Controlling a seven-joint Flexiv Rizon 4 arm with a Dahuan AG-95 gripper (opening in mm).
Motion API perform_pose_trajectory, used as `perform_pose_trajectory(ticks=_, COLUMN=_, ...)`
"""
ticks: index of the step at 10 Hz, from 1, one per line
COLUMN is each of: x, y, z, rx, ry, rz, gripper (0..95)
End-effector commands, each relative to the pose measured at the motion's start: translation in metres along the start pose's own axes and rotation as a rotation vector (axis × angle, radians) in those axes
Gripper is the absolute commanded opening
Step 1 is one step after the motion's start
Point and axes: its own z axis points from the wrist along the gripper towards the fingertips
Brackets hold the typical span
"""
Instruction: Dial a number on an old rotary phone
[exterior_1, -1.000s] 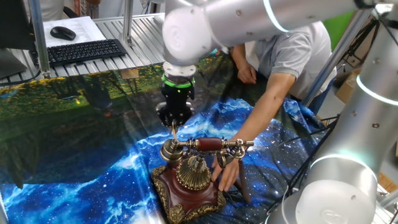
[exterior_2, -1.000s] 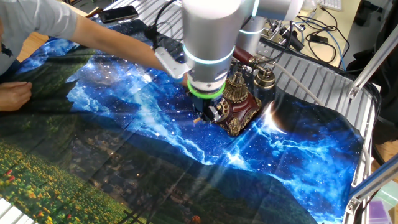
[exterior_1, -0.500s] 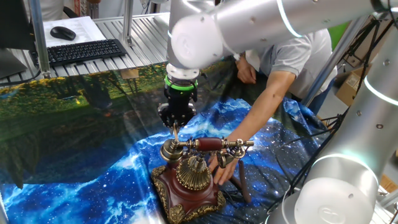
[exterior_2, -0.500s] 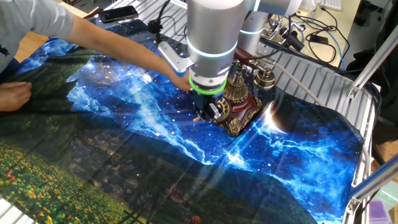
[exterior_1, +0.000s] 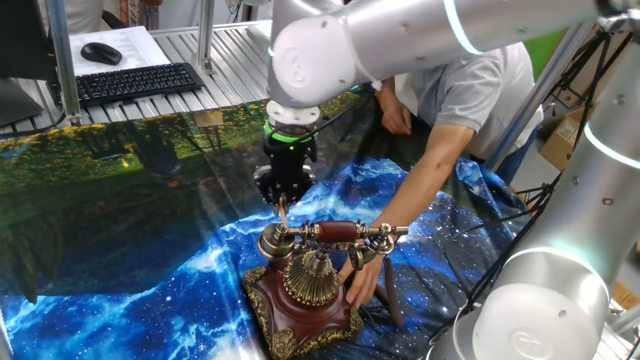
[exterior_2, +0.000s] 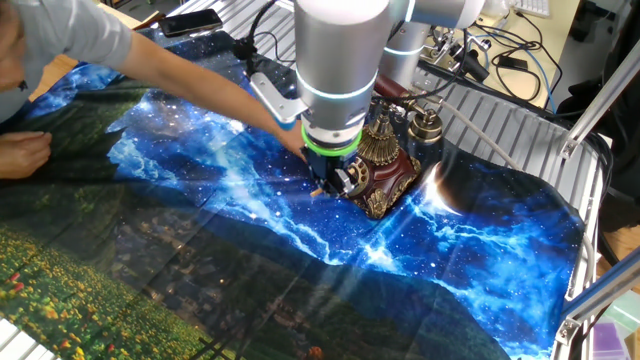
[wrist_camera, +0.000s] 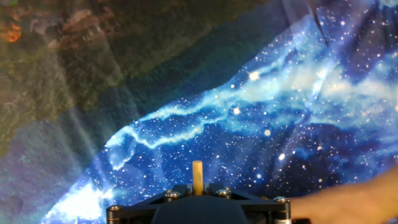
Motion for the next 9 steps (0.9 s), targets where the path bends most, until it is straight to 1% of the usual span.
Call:
perform_pose_trajectory(ticks=1, x=0.0044, y=-0.0036, z=-0.0038, rx=-0.001, ry=-0.004, rz=0.000, gripper=0.0)
perform_pose_trajectory(ticks=2, x=0.0050, y=-0.0044, z=-0.0047, rx=-0.001, ry=-0.008, rz=-0.007, gripper=0.0)
perform_pose_trajectory(ticks=4, x=0.0049, y=-0.0044, z=-0.0047, rx=-0.001, ry=-0.006, rz=-0.010, gripper=0.0)
perform_pose_trajectory(ticks=9, x=0.0040, y=-0.0040, z=-0.0046, rx=0.008, ry=-0.009, rz=-0.022, gripper=0.0)
